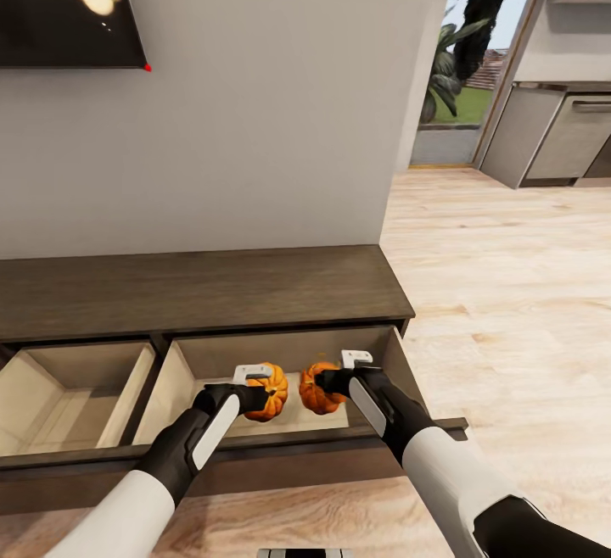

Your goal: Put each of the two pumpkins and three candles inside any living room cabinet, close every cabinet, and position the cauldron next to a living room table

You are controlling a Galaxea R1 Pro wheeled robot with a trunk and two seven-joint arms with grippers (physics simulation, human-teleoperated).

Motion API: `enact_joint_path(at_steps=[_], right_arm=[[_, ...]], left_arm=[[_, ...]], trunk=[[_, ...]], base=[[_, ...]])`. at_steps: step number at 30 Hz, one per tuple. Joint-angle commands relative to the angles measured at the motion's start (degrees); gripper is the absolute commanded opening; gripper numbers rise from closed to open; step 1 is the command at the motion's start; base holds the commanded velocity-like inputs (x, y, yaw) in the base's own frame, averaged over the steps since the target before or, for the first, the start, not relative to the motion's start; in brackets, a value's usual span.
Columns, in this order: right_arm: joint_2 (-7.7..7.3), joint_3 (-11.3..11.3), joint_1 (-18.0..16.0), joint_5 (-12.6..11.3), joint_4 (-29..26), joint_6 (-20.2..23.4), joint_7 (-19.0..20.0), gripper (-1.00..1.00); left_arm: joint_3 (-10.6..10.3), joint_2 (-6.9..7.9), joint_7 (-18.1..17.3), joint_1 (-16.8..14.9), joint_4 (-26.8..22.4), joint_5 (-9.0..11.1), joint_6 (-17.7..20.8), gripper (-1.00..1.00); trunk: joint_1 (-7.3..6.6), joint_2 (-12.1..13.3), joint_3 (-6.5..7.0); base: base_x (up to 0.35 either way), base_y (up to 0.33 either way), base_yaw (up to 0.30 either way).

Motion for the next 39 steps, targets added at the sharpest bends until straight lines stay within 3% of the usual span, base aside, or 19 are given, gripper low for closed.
enact_joint_path(at_steps=[1,8,9,24,28,36,39], right_arm=[[-0.04,0.31,-0.03,-0.61,-0.09,0.17,-0.59,1.0],[-0.04,0.31,-0.03,-0.61,-0.09,0.17,-0.65,1.0],[-0.04,0.31,-0.03,-0.61,-0.09,0.17,-0.65,1.0],[-0.04,0.31,-0.03,-0.61,-0.09,0.17,-0.65,1.0],[-0.04,0.31,-0.03,-0.61,-0.09,0.17,-0.65,1.0],[-0.12,0.31,-0.03,-0.61,-0.09,0.17,-0.58,1.0],[-0.13,0.31,-0.03,-0.61,-0.09,0.17,-0.57,1.0]], left_arm=[[-0.13,0.02,0.55,-0.03,-0.07,0.6,0.13,-1.0],[-0.13,0.03,0.55,-0.03,-0.07,0.6,0.13,-1.0],[-0.09,0.03,0.55,-0.03,-0.07,0.6,0.13,1.0],[0.28,0.33,0.54,-0.03,-0.24,0.25,0.13,1.0],[0.38,0.36,0.55,-0.03,-0.31,0.24,0.13,1.0],[0.48,0.49,0.45,-0.03,-0.63,0.25,0.13,1.0],[0.49,0.58,0.4,-0.03,-0.74,0.31,0.13,1.0]], trunk=[[-0.01,-0.02,-0.05],[-0.01,-0.02,-0.05],[-0.01,-0.02,-0.05],[-0.01,-0.02,-0.05],[-0.11,0.03,0.84],[-0.11,0.03,0.84],[-0.19,0.07,1.5]], base=[[0.0,0.0,0.0],[0.0,0.0,0.0],[0.0,0.0,0.0],[0.0,0.0,0.0],[0.0,0.0,0.0],[0.0,0.0,0.0],[0.0,0.0,0.0]])
